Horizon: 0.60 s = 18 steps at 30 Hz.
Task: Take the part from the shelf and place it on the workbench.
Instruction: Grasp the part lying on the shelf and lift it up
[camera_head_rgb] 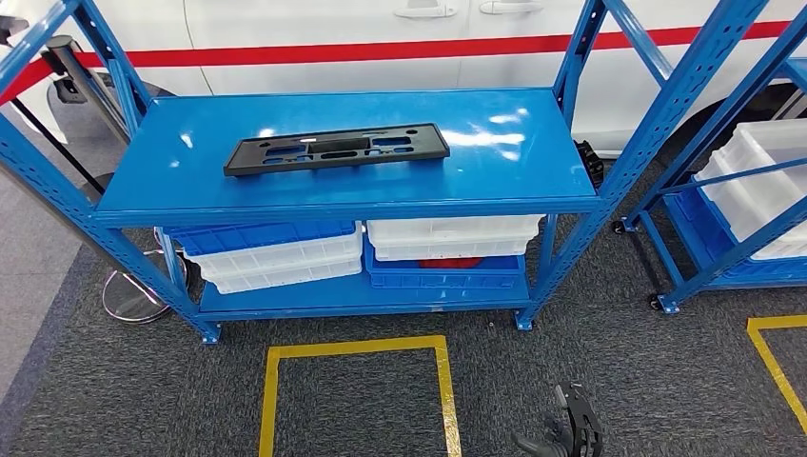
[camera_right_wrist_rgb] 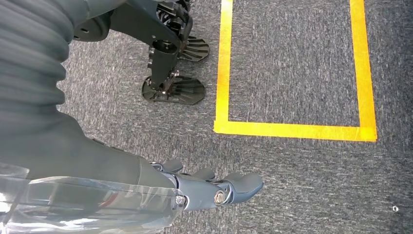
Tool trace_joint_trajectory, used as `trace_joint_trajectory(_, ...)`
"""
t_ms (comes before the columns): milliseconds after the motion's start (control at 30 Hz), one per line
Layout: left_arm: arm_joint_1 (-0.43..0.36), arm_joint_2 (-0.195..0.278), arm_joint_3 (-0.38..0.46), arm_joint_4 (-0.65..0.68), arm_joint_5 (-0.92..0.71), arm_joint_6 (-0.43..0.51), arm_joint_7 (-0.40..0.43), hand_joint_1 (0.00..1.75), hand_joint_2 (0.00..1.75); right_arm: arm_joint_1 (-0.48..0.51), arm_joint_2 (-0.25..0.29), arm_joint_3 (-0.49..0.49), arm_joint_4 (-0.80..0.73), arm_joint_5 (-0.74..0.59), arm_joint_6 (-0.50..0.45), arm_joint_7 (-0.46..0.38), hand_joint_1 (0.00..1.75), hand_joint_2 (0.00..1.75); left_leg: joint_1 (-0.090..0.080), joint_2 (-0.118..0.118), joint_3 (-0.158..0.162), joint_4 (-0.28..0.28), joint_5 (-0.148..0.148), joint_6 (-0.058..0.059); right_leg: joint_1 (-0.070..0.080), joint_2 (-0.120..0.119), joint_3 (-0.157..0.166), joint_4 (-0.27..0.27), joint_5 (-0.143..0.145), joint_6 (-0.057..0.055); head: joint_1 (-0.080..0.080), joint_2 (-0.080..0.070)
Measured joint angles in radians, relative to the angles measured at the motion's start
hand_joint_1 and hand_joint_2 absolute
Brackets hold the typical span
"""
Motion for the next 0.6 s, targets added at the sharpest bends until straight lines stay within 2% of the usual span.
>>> trace_joint_trajectory(267,0.0,0.0,0.0,0.0,0.0,0.0,0.0,0.0,0.0,0.0,0.0,0.0,0.0,0.0,0.0,0.0,0.0,0.0,0.0,0.0,0.0,0.0,0.0,0.0,0.0,0.0,0.0,0.0,0.0,0.0,0.0,0.0)
trace_joint_trajectory(367,0.0,0.0,0.0,0.0,0.0,0.0,0.0,0.0,1.31,0.0,0.0,0.0,0.0,0.0,0.0,0.0,0.0,1.31,0.0,0.0,0.0,0.0,0.0,0.0,0.0,0.0,0.0,0.0,0.0,0.0,0.0,0.0)
trace_joint_trajectory(400,0.0,0.0,0.0,0.0,0.0,0.0,0.0,0.0,1.75,0.0,0.0,0.0,0.0,0.0,0.0,0.0,0.0,1.31,0.0,0.0,0.0,0.0,0.0,0.0,0.0,0.0,0.0,0.0,0.0,0.0,0.0,0.0)
trace_joint_trajectory(467,0.0,0.0,0.0,0.0,0.0,0.0,0.0,0.0,1.75,0.0,0.0,0.0,0.0,0.0,0.0,0.0,0.0,0.44,0.0,0.0,0.0,0.0,0.0,0.0,0.0,0.0,0.0,0.0,0.0,0.0,0.0,0.0)
trace_joint_trajectory(500,0.0,0.0,0.0,0.0,0.0,0.0,0.0,0.0,1.75,0.0,0.0,0.0,0.0,0.0,0.0,0.0,0.0,0.44,0.0,0.0,0.0,0.0,0.0,0.0,0.0,0.0,0.0,0.0,0.0,0.0,0.0,0.0)
trace_joint_trajectory(600,0.0,0.0,0.0,0.0,0.0,0.0,0.0,0.0,1.75,0.0,0.0,0.0,0.0,0.0,0.0,0.0,0.0,1.75,0.0,0.0,0.0,0.0,0.0,0.0,0.0,0.0,0.0,0.0,0.0,0.0,0.0,0.0)
